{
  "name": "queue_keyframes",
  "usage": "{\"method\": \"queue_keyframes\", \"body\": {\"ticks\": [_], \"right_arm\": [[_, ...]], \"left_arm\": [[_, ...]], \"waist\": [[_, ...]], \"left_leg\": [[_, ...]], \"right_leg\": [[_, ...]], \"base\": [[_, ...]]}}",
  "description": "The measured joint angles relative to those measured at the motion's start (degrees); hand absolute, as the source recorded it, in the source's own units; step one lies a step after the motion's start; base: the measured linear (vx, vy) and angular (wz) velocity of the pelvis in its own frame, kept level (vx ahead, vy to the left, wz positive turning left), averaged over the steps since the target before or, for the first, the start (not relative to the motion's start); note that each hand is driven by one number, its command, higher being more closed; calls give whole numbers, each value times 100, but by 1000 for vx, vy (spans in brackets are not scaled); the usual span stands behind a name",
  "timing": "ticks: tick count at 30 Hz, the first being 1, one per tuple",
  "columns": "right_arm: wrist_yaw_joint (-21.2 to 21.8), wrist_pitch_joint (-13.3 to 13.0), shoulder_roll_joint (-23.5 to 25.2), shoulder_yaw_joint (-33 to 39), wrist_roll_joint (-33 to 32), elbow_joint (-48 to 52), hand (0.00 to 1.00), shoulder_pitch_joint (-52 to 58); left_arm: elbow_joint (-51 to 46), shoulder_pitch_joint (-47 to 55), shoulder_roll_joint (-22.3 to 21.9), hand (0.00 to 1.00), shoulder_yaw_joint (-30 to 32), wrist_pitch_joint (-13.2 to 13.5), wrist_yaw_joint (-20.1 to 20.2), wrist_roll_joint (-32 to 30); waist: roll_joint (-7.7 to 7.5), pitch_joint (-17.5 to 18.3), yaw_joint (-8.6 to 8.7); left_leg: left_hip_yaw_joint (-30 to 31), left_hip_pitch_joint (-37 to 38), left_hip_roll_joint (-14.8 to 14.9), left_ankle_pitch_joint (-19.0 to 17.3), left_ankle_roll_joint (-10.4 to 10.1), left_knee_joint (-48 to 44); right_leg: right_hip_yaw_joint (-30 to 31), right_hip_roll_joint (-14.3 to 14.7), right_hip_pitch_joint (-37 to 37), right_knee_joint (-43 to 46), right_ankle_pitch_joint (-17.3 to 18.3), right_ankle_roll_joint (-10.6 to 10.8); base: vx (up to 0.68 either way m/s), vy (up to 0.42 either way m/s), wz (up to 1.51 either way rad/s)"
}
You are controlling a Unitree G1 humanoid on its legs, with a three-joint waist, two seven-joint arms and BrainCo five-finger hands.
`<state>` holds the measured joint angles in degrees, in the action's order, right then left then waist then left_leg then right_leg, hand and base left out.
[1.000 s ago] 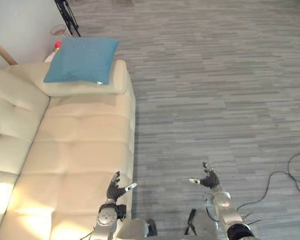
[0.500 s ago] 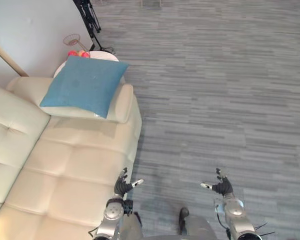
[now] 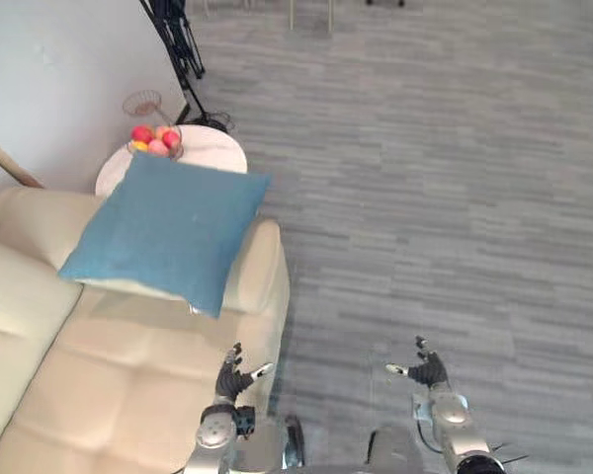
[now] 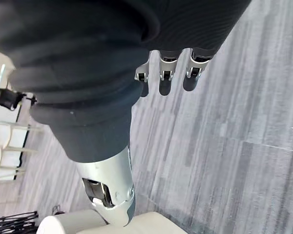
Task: Pick up cushions and gather them together orderly.
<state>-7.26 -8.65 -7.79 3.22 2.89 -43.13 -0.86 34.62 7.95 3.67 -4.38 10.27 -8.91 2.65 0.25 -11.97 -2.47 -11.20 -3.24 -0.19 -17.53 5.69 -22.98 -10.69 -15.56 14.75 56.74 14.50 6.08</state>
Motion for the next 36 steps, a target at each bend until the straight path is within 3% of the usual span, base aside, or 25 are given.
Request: {"method": "queue_keyframes", "body": {"ticks": [2,3,4,5,6,7,8,10,11,12,13,14,15,16,17,18,19,22,24,26,28,32,34,35,36], "right_arm": [[7,2,-22,4,-1,140,0,34],[16,-2,-77,-3,-2,181,0,62],[16,-2,-106,-1,-3,183,0,79],[17,0,-175,12,-3,186,0,162],[8,-1,-188,25,-4,206,0,250],[6,0,-188,25,-4,257,0,418],[13,22,-279,29,-4,265,0,499],[7,15,-291,98,-3,524,0,522],[5,10,-279,142,-10,595,0,592],[2,10,-275,142,-10,602,0,598],[-7,-2,-229,148,-28,652,0,638],[-22,-13,-180,157,-70,718,0,648],[-28,-47,-167,185,-105,803,0,618],[-29,-102,-162,230,-135,811,0,585],[-31,-132,-176,304,-222,807,0,542],[-34,-135,-174,339,-254,790,0,539],[-30,-135,-77,374,-285,780,0,542],[-31,-137,25,400,-291,658,0,465],[-40,-124,10,559,-289,596,0,458],[-57,-117,-11,682,-285,589,0,458],[-53,-99,11,718,-282,589,0,489],[-70,-97,10,870,-277,643,0,619],[-191,-101,-3,1079,-278,664,0,702],[-273,-98,-3,1194,-277,726,0,821],[-282,-88,-49,1280,-271,792,0,885]], "left_arm": [[-86,-49,14,0,30,8,-8,32],[-80,-107,-15,0,43,16,-9,31],[-62,-142,-26,0,44,16,-9,26],[-28,-189,-41,0,45,18,-8,20],[-29,-183,-36,0,59,26,-11,15],[-23,-163,9,0,99,36,-9,15],[128,-199,-203,0,184,27,-15,15],[156,-190,-255,0,184,30,-2,18],[151,-203,-304,0,202,30,-3,29],[150,-215,-305,0,204,30,-1,35],[135,-241,-296,0,211,29,0,84],[55,-252,-270,0,213,30,2,136],[-18,-271,-270,0,210,30,4,137],[-57,-274,-265,0,211,30,4,137],[-132,-267,-246,0,207,29,2,137],[-158,-260,-211,0,207,28,2,137],[-186,-262,-119,0,197,27,1,141],[-200,-151,80,0,248,22,-3,156],[-215,77,137,0,266,14,-3,201],[-252,130,134,0,228,14,6,232],[-253,126,185,0,218,13,5,231],[-254,73,319,0,195,7,-1,229],[-251,-51,362,0,208,11,-16,226],[-255,-75,456,0,218,25,-22,225],[-195,-161,431,0,223,13,-25,222]], "waist": [[62,9,57],[156,7,161],[186,-8,177],[198,-7,183],[148,28,171],[46,88,177],[333,125,119],[321,138,166],[338,137,177],[331,131,177],[262,101,154],[189,100,138],[124,98,114],[130,100,109],[206,140,100],[230,179,110],[140,187,83],[9,195,-36],[-30,170,22],[-38,182,37],[-263,163,196],[-325,203,333],[-330,208,445],[-449,277,482],[-423,278,517]], "left_leg": [[408,251,-16,1,-2,210],[777,360,47,3,-7,247],[924,419,79,3,-9,242],[1084,557,132,-51,-223,198],[1260,615,127,-155,-417,110],[1492,620,118,-396,-772,-131],[1749,540,396,-505,-974,-432],[1804,403,472,-249,-1332,-615],[1567,245,658,15,-1358,-947],[1407,142,774,167,-1300,-1134],[856,-63,1076,425,-1147,-1540],[146,-310,1387,320,-978,-1832],[-323,-543,1506,245,-840,-1774],[-550,-649,1528,248,-832,-1618],[-1121,-780,1549,625,-718,-911],[-1338,-768,1570,587,-680,-856],[-1529,-685,1490,589,-683,-626],[-1497,-550,1243,582,-675,-263],[-1508,-215,1073,431,-573,-141],[-1426,-95,987,210,-560,-109],[-1200,-85,790,95,-475,-154],[-707,-181,806,-55,-485,-155],[-527,-187,799,27,-627,-163],[-402,-193,690,-11,-709,-272],[-266,-198,687,-63,-781,-408]], "right_leg": [[-138,209,346,-847,218,-137],[121,564,466,-1772,188,-114],[351,714,509,-2168,120,-101],[831,963,577,-2942,-217,-15],[1092,1028,505,-3497,-597,-4],[1372,1002,413,-3968,-1673,70],[996,1082,430,-3422,-1534,-220],[587,879,340,-3066,-1073,-298],[143,770,18,-3110,-890,-415],[-55,747,-163,-3207,-851,-430],[-424,729,-635,-3551,-821,-462],[-717,731,-1093,-3999,-807,-481],[-991,701,-1248,-4185,-810,-477],[-1140,676,-1293,-4229,-810,-476],[-1414,665,-1357,-4264,-784,-412],[-1472,668,-1382,-4276,-748,-353],[-1560,644,-1411,-4330,-750,-322],[-1400,523,-1438,-4231,-710,-230],[-1189,196,-1293,-3254,-559,-17],[-935,-57,-888,-2170,-560,-16],[-543,-272,-557,-1409,-612,24],[555,373,-215,-1797,233,130],[904,605,-34,-2394,187,151],[1004,619,-43,-2954,-209,127],[1007,627,-67,-2875,-343,99]], "base": [[596,-90,83],[503,-142,108],[487,-179,132],[387,-167,113],[496,-251,146],[504,-307,140],[486,-309,132],[414,-292,143],[362,-283,161],[299,-265,174],[285,-235,174],[288,-209,191],[217,-108,148],[126,1,127],[90,43,97],[114,50,112],[94,46,77],[85,83,50],[80,93,20],[44,66,22],[43,-15,56],[51,-71,41],[89,-122,77],[169,-200,92],[208,-190,63]]}}
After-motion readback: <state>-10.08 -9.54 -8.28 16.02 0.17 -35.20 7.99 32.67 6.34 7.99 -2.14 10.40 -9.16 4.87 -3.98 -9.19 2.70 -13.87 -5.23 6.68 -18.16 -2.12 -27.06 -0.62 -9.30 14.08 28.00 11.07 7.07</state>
